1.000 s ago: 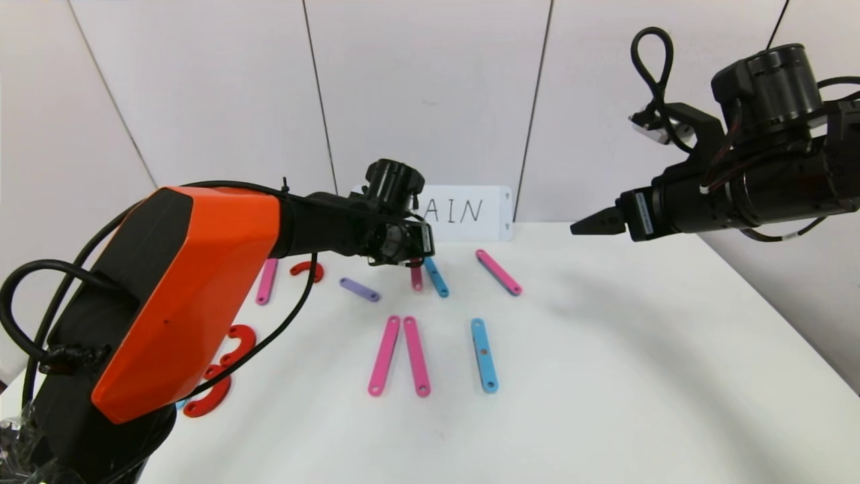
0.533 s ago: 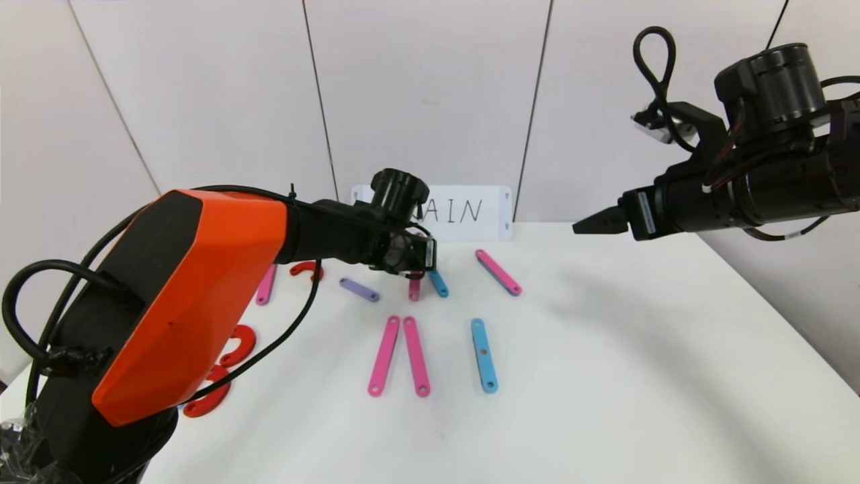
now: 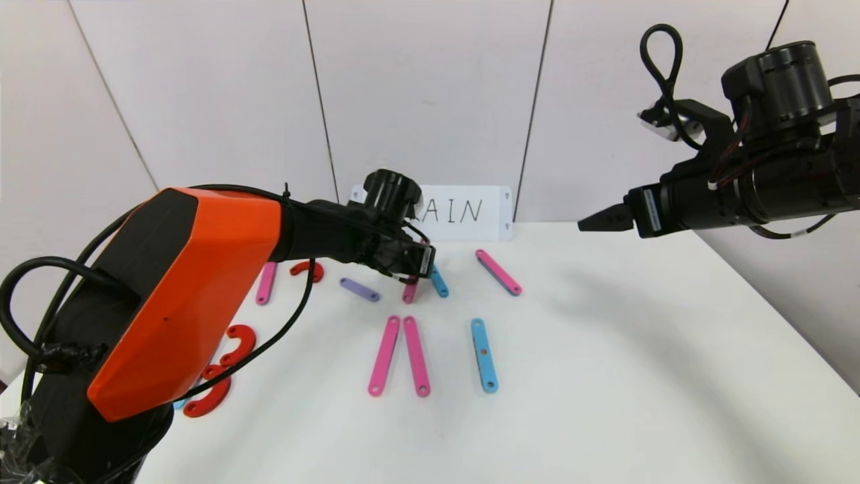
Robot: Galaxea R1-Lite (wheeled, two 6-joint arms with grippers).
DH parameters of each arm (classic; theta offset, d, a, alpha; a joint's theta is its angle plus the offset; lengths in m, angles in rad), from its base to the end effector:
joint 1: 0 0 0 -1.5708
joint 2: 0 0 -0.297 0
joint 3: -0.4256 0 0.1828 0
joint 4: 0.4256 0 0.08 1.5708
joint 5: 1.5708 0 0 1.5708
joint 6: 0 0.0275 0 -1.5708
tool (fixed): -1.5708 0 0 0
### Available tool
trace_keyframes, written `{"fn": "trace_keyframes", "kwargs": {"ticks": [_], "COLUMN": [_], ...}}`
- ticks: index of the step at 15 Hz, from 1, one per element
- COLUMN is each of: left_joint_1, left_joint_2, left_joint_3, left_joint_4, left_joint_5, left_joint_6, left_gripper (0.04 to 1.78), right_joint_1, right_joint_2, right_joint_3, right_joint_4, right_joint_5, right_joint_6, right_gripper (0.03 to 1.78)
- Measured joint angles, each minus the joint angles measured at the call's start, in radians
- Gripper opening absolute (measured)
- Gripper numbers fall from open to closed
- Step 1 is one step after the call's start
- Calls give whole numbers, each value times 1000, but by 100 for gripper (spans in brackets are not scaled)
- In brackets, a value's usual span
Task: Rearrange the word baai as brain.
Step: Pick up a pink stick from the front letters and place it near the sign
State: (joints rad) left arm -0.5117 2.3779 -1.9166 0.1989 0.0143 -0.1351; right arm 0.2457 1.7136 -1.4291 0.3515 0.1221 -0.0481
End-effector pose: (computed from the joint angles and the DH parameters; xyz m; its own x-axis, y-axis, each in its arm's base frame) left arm 0.4206 -0.2357 0.1330 0.6956 -0.3743 -0.6132 0.4034 0.9098 -0.0977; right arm 0.2995 0.0785 0.2560 0.7449 0.3124 -0.5896 -0.3638 0.9309 0.0336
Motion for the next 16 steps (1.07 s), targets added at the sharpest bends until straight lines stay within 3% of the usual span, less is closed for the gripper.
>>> {"fn": "trace_keyframes", "kwargs": {"ticks": [6,13,16], "left_joint_1": [33,-1,-8], "left_joint_2": [1,19,32], "left_joint_3": [-2,-15,-52], "left_joint_4": [1,28,89], "left_joint_5": [19,196,204], "left_joint_6": [-46,-316,-419], "left_gripper": [28,28,28], "right_joint_1": [-2,-3,-2], "right_joint_2": [0,0,0], "right_joint_3": [0,0,0], "right_joint_4": [0,0,0], "right_joint_5": [0,0,0], "right_joint_6": [0,0,0], "right_gripper": [174,174,174]}}
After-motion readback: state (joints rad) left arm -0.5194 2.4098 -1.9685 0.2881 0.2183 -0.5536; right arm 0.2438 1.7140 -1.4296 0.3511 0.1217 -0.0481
